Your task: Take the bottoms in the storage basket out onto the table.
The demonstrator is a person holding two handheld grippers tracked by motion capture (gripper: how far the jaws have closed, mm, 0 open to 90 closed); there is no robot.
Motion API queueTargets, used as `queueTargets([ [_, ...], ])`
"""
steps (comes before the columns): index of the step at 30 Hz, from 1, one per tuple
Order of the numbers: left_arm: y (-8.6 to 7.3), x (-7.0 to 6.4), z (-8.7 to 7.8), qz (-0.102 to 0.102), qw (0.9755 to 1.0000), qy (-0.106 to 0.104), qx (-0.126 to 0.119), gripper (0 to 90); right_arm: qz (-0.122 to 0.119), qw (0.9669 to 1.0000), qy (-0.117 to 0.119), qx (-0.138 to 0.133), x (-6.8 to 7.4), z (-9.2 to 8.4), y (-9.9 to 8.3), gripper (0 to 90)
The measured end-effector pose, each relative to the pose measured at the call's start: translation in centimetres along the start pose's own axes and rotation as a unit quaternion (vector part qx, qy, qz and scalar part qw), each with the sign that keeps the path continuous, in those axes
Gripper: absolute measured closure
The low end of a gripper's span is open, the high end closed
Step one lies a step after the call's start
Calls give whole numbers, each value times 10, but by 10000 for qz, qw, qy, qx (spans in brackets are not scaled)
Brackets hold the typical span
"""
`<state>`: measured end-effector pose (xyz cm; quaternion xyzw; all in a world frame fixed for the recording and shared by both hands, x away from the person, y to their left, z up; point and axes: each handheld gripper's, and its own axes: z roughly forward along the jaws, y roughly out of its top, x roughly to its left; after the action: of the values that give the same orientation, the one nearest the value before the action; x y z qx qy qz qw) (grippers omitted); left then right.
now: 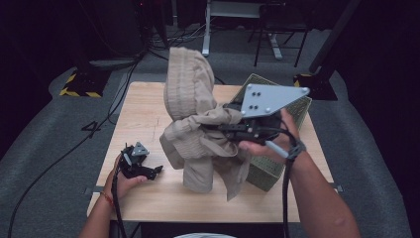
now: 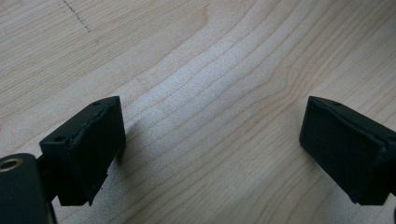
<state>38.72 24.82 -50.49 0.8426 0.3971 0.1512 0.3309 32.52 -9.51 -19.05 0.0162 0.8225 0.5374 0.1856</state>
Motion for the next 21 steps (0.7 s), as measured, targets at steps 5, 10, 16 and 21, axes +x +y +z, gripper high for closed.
queueTargets([
  [5, 0, 0, 0, 8, 10000, 19, 13, 75, 218, 9985, 261, 436, 7, 37, -45, 695],
  [10, 0, 0, 0, 9, 10000, -9, 24, 75, 473, 9933, 540, 906, 17, 71, -101, 692],
  [16, 0, 0, 0, -13, 10000, -13, 1, 75, 577, 9850, 769, 1430, 37, 96, -157, 688],
  [21, 0, 0, 0, -9, 10000, -13, 7, 75, 570, 9770, 1055, 1764, 55, 113, -191, 681],
])
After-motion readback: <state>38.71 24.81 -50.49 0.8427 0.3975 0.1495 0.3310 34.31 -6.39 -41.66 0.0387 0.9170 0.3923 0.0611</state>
